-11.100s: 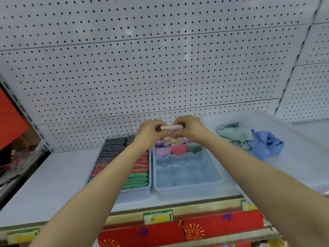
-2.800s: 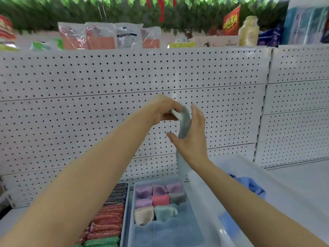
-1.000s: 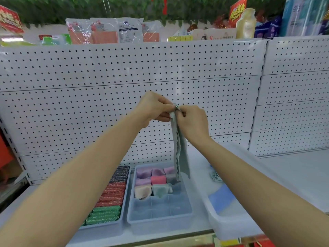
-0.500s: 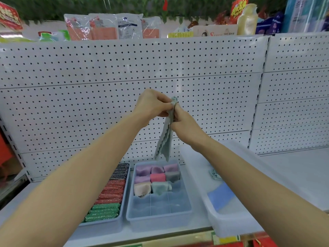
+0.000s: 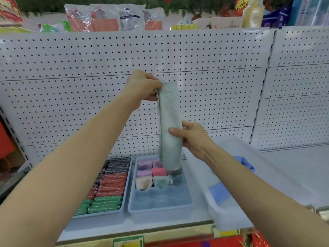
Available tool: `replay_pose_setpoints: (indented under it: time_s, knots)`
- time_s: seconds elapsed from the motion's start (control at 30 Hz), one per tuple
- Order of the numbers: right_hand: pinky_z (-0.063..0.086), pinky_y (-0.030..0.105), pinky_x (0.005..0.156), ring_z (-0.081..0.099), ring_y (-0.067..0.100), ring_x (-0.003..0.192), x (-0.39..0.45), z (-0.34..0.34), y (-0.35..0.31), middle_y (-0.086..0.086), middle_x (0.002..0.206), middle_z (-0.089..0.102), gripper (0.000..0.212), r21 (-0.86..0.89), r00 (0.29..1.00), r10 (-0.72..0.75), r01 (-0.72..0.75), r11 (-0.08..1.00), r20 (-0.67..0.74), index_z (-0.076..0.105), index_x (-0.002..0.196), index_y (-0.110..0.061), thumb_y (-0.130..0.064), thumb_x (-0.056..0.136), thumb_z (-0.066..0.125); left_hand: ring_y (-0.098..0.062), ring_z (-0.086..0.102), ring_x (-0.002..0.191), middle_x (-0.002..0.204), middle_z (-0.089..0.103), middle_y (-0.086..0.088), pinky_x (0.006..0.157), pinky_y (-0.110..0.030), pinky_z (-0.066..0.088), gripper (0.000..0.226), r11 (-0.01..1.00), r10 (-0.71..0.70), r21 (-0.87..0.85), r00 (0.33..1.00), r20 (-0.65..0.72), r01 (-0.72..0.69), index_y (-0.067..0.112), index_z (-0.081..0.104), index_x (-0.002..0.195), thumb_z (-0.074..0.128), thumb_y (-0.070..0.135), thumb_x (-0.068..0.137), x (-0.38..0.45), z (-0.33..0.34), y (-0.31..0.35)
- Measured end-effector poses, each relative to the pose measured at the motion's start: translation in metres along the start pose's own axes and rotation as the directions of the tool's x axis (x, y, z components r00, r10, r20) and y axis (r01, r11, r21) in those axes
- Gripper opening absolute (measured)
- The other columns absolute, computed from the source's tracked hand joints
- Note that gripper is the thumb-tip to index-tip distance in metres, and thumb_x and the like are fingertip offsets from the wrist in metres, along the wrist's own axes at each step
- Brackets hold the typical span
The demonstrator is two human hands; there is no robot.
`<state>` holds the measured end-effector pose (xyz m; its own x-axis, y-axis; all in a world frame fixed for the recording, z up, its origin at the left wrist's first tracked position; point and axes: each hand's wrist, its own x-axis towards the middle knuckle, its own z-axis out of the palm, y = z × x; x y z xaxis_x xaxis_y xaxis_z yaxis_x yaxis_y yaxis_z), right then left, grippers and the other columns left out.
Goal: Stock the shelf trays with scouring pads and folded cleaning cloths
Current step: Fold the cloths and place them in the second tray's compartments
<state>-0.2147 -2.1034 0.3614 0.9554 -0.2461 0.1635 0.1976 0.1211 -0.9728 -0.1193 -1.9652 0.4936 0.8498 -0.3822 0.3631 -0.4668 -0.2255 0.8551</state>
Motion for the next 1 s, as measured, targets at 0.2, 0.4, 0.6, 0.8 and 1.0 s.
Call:
replay_pose_setpoints:
  time_s: [0.2,0.4,0.6,0.8,1.0]
  knots:
    - [0.057,0.039,0.085,0.067,0.026,0.093,-0.003,0.006,0.005,0.016,0.107,0.07,0.028,0.072,0.994,0.047,-0.054,0.996,0.095,0.065,0.111,0.004,-0.005,0.084,0.066,-0.016,0.067,0.067,0.084,0.07,-0.006,0.063,-0.025,0.06,0.008,0.989,-0.08,0.113,0.99,-0.112,0.093,0.011,0.074,0.086,0.07,0.006,0.081,0.009,0.0,-0.03]
    - [0.05,0.046,0.095,0.065,0.026,0.095,0.002,0.004,0.007,0.018,0.109,0.069,0.025,0.008,0.999,0.034,-0.034,0.999,0.009,0.067,0.109,0.002,-0.003,0.085,0.066,-0.019,0.06,0.106,0.116,0.064,0.004,0.097,-0.039,0.05,0.041,0.926,-0.204,0.356,0.96,0.19,0.126,0.028,0.064,0.121,0.072,0.042,0.084,-0.001,0.0,-0.066]
    - [0.048,0.048,0.099,0.064,0.028,0.102,0.008,0.001,0.01,0.019,0.112,0.068,0.026,-0.084,0.998,0.056,-0.053,0.995,0.039,0.066,0.113,0.002,0.003,0.088,0.058,-0.006,0.063,0.111,0.118,0.068,0.011,0.097,-0.026,0.051,0.044,0.975,-0.007,0.187,0.827,0.562,-0.119,0.024,0.067,0.12,0.081,0.022,0.079,-0.029,0.004,-0.072]
    - [0.053,0.045,0.093,0.067,0.033,0.098,0.011,0.005,0.01,0.019,0.105,0.07,0.022,-0.115,1.0,-0.019,0.02,0.993,0.009,0.067,0.104,-0.002,0.007,0.084,0.063,-0.015,0.069,0.085,0.095,0.075,-0.003,0.084,-0.034,0.055,0.039,0.953,0.047,0.24,0.874,0.484,-0.183,0.017,0.072,0.107,0.085,0.012,0.071,-0.034,0.01,-0.092]
    - [0.056,0.031,0.076,0.066,0.019,0.088,0.016,0.006,0.009,0.006,0.102,0.065,0.036,-0.153,0.987,-0.116,0.099,0.983,-0.112,0.058,0.099,-0.01,-0.002,0.072,0.08,-0.01,0.063,0.07,0.08,0.071,-0.008,0.065,-0.018,0.054,0.011,0.984,0.057,0.129,0.907,0.417,-0.121,0.009,0.074,0.094,0.075,0.01,0.084,-0.032,-0.001,-0.078]
